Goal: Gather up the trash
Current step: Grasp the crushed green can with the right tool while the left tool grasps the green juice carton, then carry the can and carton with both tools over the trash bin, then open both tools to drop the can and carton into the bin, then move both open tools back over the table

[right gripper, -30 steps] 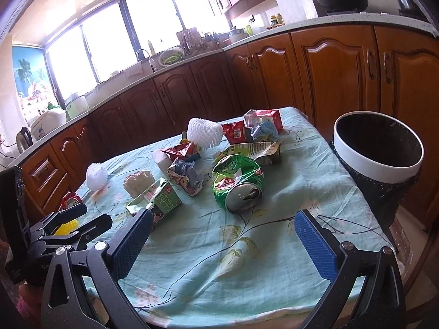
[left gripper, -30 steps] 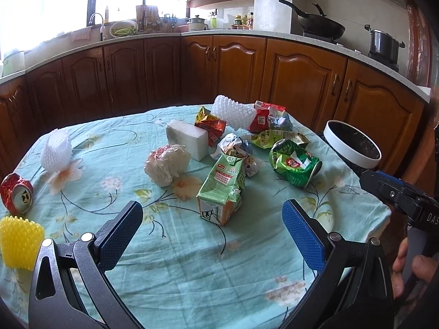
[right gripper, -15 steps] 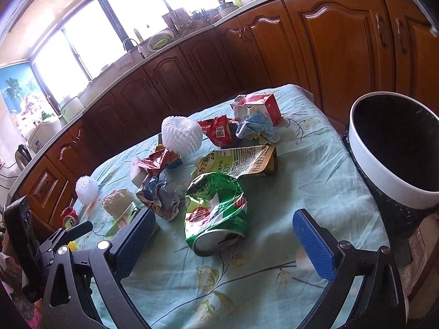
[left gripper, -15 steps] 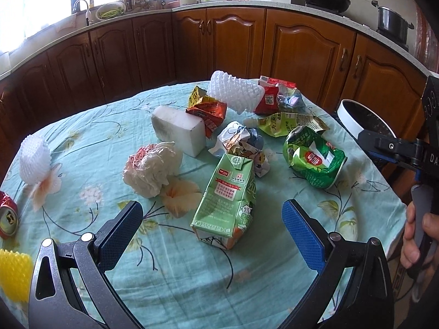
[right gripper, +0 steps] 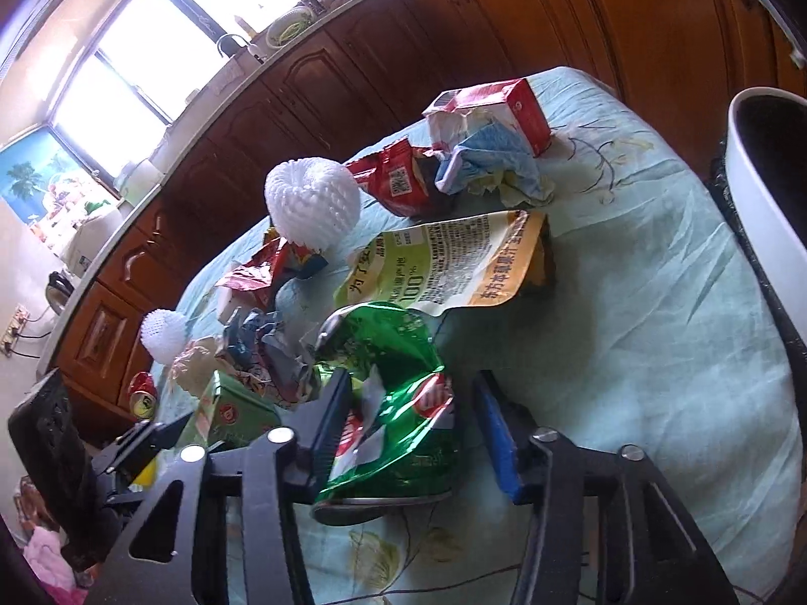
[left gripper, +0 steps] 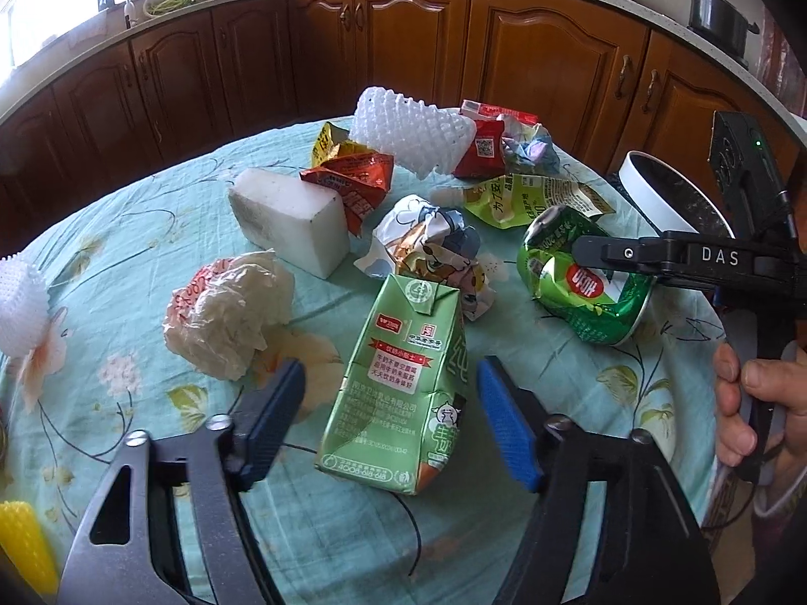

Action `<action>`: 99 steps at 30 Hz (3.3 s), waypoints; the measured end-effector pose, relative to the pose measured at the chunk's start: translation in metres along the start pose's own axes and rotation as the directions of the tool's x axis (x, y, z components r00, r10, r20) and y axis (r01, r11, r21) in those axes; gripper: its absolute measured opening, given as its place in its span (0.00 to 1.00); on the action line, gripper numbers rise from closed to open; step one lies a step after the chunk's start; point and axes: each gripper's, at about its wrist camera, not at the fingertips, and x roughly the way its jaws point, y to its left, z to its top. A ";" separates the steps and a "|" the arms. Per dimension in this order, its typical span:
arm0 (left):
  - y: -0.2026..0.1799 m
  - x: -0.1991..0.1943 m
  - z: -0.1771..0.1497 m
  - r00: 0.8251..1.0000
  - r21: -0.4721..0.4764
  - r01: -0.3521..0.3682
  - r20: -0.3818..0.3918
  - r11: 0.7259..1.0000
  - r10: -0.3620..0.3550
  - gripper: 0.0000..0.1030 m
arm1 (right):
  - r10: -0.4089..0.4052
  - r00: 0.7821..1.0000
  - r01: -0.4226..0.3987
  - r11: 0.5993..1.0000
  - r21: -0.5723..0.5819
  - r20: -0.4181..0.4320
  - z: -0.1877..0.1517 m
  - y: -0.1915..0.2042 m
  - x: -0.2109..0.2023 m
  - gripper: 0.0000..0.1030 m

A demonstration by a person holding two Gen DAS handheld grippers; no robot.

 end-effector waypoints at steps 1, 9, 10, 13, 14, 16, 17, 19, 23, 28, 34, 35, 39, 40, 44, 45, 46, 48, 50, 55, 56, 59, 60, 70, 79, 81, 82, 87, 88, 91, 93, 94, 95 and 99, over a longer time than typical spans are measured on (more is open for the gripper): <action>0.000 0.002 0.000 1.000 -0.008 0.020 -0.011 1.000 -0.020 0.49 | 0.008 1.000 -0.008 1.000 -0.004 0.001 0.000 0.002 -0.002 0.25; -0.009 -0.013 0.002 0.995 -0.026 0.098 0.027 0.995 -0.097 0.38 | 0.015 0.998 -0.011 0.998 -0.057 0.057 -0.015 0.021 -0.031 0.18; -0.012 -0.016 0.003 0.994 -0.019 0.105 0.038 0.994 -0.104 0.38 | 0.013 0.997 -0.009 0.998 -0.056 0.070 -0.017 0.021 -0.037 0.18; -0.021 -0.028 0.006 0.990 0.002 0.126 0.065 0.992 -0.125 0.37 | 0.002 0.993 0.003 0.999 -0.044 0.114 -0.021 0.018 -0.056 0.18; -0.024 -0.031 0.009 0.988 0.010 0.134 0.072 0.991 -0.134 0.37 | -0.007 0.991 0.013 0.999 -0.039 0.131 -0.022 0.017 -0.062 0.18; -0.032 -0.034 0.014 0.985 0.025 0.148 0.083 0.989 -0.149 0.38 | -0.029 0.986 0.034 0.999 -0.028 0.165 -0.022 0.011 -0.077 0.18; -0.037 -0.035 0.016 0.983 0.034 0.157 0.087 0.987 -0.159 0.38 | -0.037 0.983 0.041 0.999 -0.016 0.181 -0.023 0.007 -0.084 0.18; -0.048 -0.036 0.022 0.980 0.050 0.174 0.090 0.983 -0.178 0.37 | -0.064 0.975 0.064 0.998 0.003 0.212 -0.023 0.000 -0.099 0.18; -0.075 -0.033 0.032 0.973 0.093 0.205 0.089 0.974 -0.213 0.37 | -0.125 0.956 0.117 0.992 0.045 0.265 -0.023 -0.020 -0.129 0.18; -0.111 -0.030 0.043 0.962 0.148 0.244 0.092 0.959 -0.259 0.37 | -0.193 0.932 0.171 0.980 0.098 0.308 -0.024 -0.046 -0.158 0.18; -0.152 -0.020 0.066 0.948 0.210 0.280 0.090 0.937 -0.304 0.37 | -0.279 0.893 0.243 0.960 0.142 0.353 -0.019 -0.073 -0.188 0.18; -0.159 -0.018 0.070 0.946 0.221 0.284 0.092 0.933 -0.309 0.38 | -0.297 0.885 0.260 0.954 0.148 0.360 -0.017 -0.078 -0.192 0.18; -0.184 -0.009 0.089 0.938 0.255 0.305 0.087 0.918 -0.336 0.37 | -0.360 0.852 0.319 0.932 0.171 0.380 -0.007 -0.094 -0.205 0.18; -0.190 -0.007 0.094 0.936 0.260 0.310 0.085 0.915 -0.341 0.37 | -0.381 0.841 0.340 0.925 0.173 0.385 -0.004 -0.097 -0.207 0.18; -0.214 0.004 0.114 0.929 0.279 0.334 0.067 0.900 -0.365 0.38 | -0.426 0.815 0.387 0.905 0.180 0.392 0.010 -0.111 -0.213 0.18; -0.221 0.008 0.120 0.928 0.284 0.336 0.063 0.898 -0.367 0.38 | -0.432 0.813 0.392 0.902 0.182 0.389 0.014 -0.115 -0.212 0.18; -0.228 0.010 0.125 0.926 0.290 0.342 0.058 0.894 -0.373 0.37 | -0.440 0.812 0.400 0.898 0.183 0.384 0.018 -0.121 -0.211 0.18; -0.240 0.019 0.136 0.924 0.299 0.353 0.040 0.886 -0.381 0.38 | -0.454 0.809 0.414 0.891 0.185 0.373 0.024 -0.129 -0.209 0.18; -0.253 0.026 0.144 0.923 0.308 0.360 0.023 0.881 -0.385 0.38 | -0.469 0.808 0.431 0.883 0.186 0.356 0.027 -0.136 -0.205 0.18; -0.277 0.056 0.158 0.925 0.301 0.371 -0.039 0.878 -0.377 0.38 | -0.492 0.811 0.458 0.870 0.180 0.316 0.034 -0.148 -0.194 0.17; -0.281 0.063 0.160 0.926 0.299 0.372 -0.053 0.879 -0.374 0.38 | -0.495 0.813 0.461 0.869 0.179 0.308 0.036 -0.151 -0.192 0.18; -0.294 0.078 0.166 0.926 0.297 0.375 -0.085 0.878 -0.367 0.38 | -0.507 0.815 0.476 0.862 0.174 0.281 0.039 -0.157 -0.186 0.18; -0.297 0.082 0.167 0.928 0.301 0.372 -0.090 0.878 -0.362 0.38 | -0.508 0.817 0.478 0.861 0.174 0.273 0.041 -0.159 -0.184 0.18; -0.308 0.105 0.165 0.936 0.315 0.353 -0.121 0.881 -0.332 0.39 | -0.519 0.822 0.494 0.855 0.160 0.236 0.044 -0.165 -0.174 0.18; -0.295 0.088 0.159 0.931 0.304 0.363 -0.084 0.881 -0.355 0.67 | -0.504 0.817 0.461 0.863 0.209 0.280 0.041 -0.165 -0.184 0.50; -0.286 0.079 0.155 0.930 0.291 0.364 -0.060 0.885 -0.363 0.69 | -0.490 0.818 0.442 0.870 0.218 0.299 0.036 -0.161 -0.189 0.55; -0.281 0.075 0.153 0.930 0.281 0.363 -0.048 0.888 -0.365 0.69 | -0.486 0.817 0.435 0.873 0.220 0.310 0.034 -0.158 -0.190 0.60; -0.245 0.051 0.132 0.926 0.207 0.367 0.009 0.907 -0.377 0.70 | -0.438 0.821 0.377 0.898 0.228 0.366 0.017 -0.136 -0.196 0.75; -0.238 0.047 0.127 0.926 0.192 0.366 0.018 0.911 -0.376 0.70 | -0.427 0.822 0.364 0.903 0.229 0.377 0.014 -0.131 -0.196 0.77; -0.212 0.036 0.111 0.931 0.140 0.353 0.044 0.925 -0.362 0.70 | -0.390 0.827 0.324 0.919 0.225 0.405 0.004 -0.115 -0.194 0.81; -0.194 0.028 0.103 0.934 0.107 0.347 0.058 0.932 -0.354 0.70 | -0.366 0.834 0.299 0.929 0.220 0.414 -0.001 -0.103 -0.189 0.82; -0.185 0.023 0.098 0.935 0.092 0.342 0.067 0.935 -0.349 0.70 | -0.351 0.839 0.286 0.934 0.213 0.415 -0.003 -0.097 -0.187 0.83; -0.175 0.020 0.094 0.937 0.082 0.335 0.074 0.939 -0.341 0.70 | -0.336 0.846 0.273 0.940 0.205 0.414 -0.005 -0.091 -0.184 0.84; -0.142 0.005 0.079 0.949 0.039 0.297 0.100 0.954 -0.299 0.70 | -0.295 0.866 0.245 0.954 0.172 0.403 -0.012 -0.070 -0.170 0.84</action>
